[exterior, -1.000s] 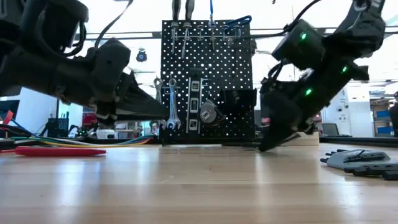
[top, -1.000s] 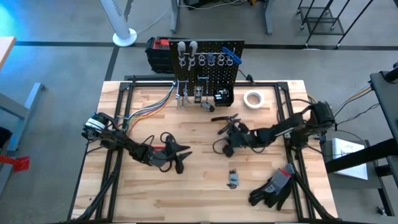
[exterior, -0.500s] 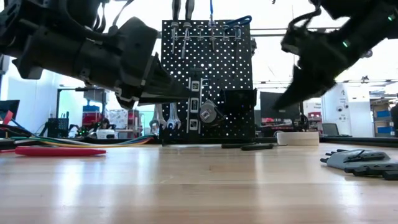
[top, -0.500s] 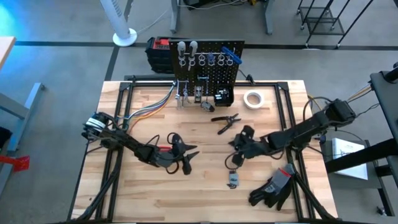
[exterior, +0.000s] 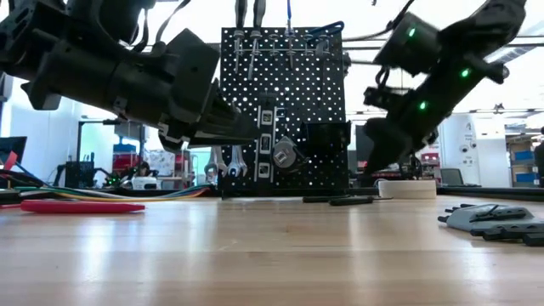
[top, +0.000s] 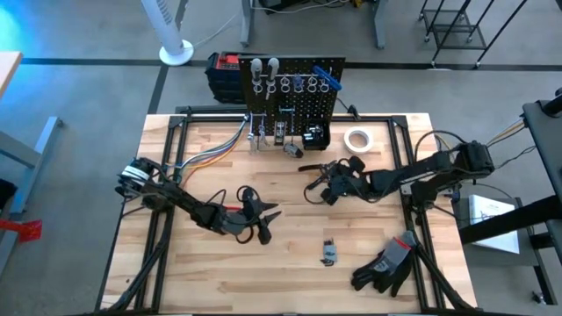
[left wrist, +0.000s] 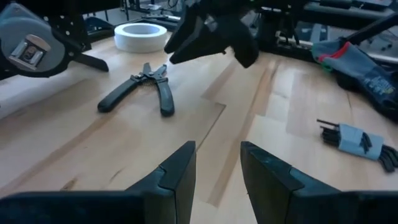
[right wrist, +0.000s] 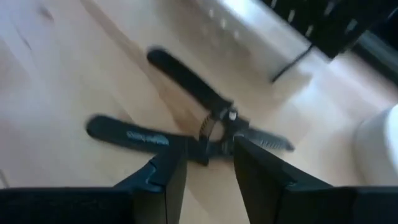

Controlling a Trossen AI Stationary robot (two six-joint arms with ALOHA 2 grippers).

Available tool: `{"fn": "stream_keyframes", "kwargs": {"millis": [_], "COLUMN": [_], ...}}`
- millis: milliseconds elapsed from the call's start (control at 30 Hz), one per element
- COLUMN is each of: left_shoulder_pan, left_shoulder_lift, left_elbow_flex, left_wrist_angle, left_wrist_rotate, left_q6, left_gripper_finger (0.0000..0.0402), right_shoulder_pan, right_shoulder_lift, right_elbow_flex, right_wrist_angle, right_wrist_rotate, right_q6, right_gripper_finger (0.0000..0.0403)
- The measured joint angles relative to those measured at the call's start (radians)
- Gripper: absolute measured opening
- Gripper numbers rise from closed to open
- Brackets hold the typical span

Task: Hang tools onto peg board
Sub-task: Hang the wire cutter on the peg board

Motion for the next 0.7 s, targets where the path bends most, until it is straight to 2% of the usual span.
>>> {"fn": "stream_keyframes", "kwargs": {"millis": [233,433,533,700], "left_shoulder_pan": [0.005,0.006,0.007,0.008], "left_shoulder_lift": [0.002,0.002,0.002,0.002], "left_elbow_flex": [0.0,-0.003,-0.015,-0.033], "left_wrist_angle": [-0.038,-0.073,-0.091,-0.093], "left_wrist_rotate": [0.0,0.003,0.008,0.008], "left_q6": [0.0,-0.018,-0.043,-0.085], "left_gripper_finger": [0.0116,0.0116,0.0116,0.0116], "right_shoulder_pan": [-0.045,-0.046,-0.014,0.076], "right_shoulder_lift": [0.123,0.18,0.159,0.034], "right_elbow_flex": [-0.002,0.007,0.011,0.004], "right_wrist_angle": [0.025,0.072,0.04,-0.018], "right_wrist_rotate": [-0.08,-0.269,-0.332,-0.498], "right_q6": [-0.005,0.034,0.096,0.146], "right_gripper_finger": [0.0094,0.0057,0.0037,0.0016]}}
